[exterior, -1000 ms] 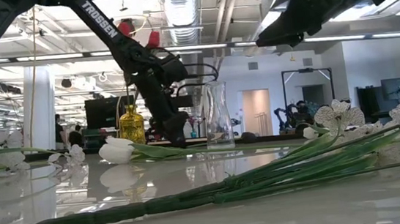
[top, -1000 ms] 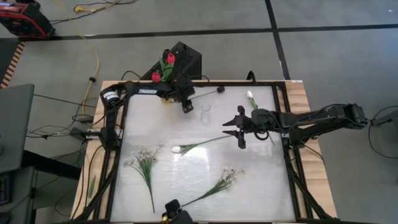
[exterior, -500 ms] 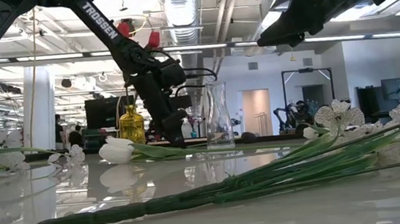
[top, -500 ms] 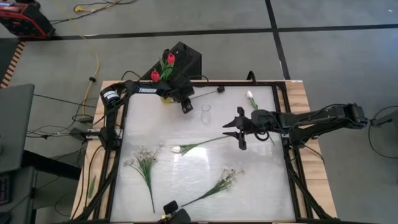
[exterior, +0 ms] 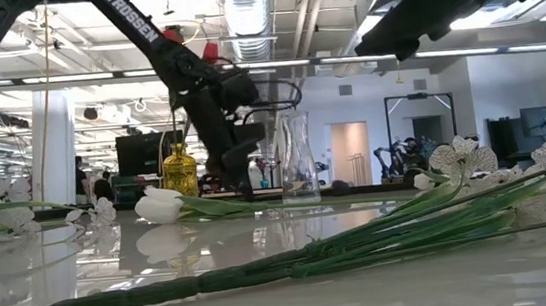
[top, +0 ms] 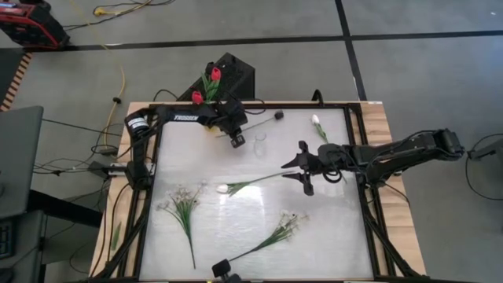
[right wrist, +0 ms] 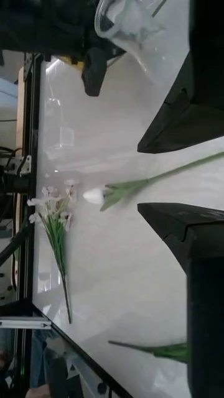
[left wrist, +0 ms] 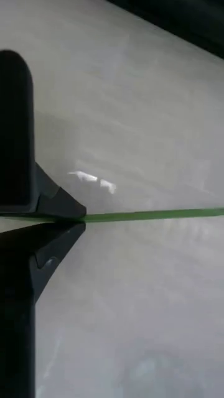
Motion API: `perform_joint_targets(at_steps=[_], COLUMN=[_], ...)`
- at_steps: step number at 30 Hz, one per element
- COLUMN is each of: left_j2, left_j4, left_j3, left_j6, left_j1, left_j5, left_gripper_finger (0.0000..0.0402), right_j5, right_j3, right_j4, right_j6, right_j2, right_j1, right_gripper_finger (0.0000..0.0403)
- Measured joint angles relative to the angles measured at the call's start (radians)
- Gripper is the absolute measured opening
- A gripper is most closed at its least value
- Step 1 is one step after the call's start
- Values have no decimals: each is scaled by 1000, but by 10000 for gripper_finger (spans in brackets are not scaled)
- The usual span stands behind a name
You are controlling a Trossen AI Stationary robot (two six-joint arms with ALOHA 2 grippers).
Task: Sort flowers into vase by color
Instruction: Put the black flower into the yellow flower vase
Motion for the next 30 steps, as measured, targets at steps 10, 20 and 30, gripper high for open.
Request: perform_joint_targets(at_steps=[10, 20, 30], left_j2=[-144, -321, -522], left_j4=[63, 206, 196], left_j3=[1, 2, 3], left_j6=[-17, -13, 15], left_j1=[-85, -190, -366], left_j5=[-77, -123, -152], left_gripper_finger=[0, 0, 0], right_j5=[0, 1, 1], right_j3=[0, 0, 0], right_j4=[0, -16, -10], right_j6=[59, 109, 153], right_j2=[0, 0, 0], right_j1=[23, 23, 42], right_gripper_finger=[164, 164, 164])
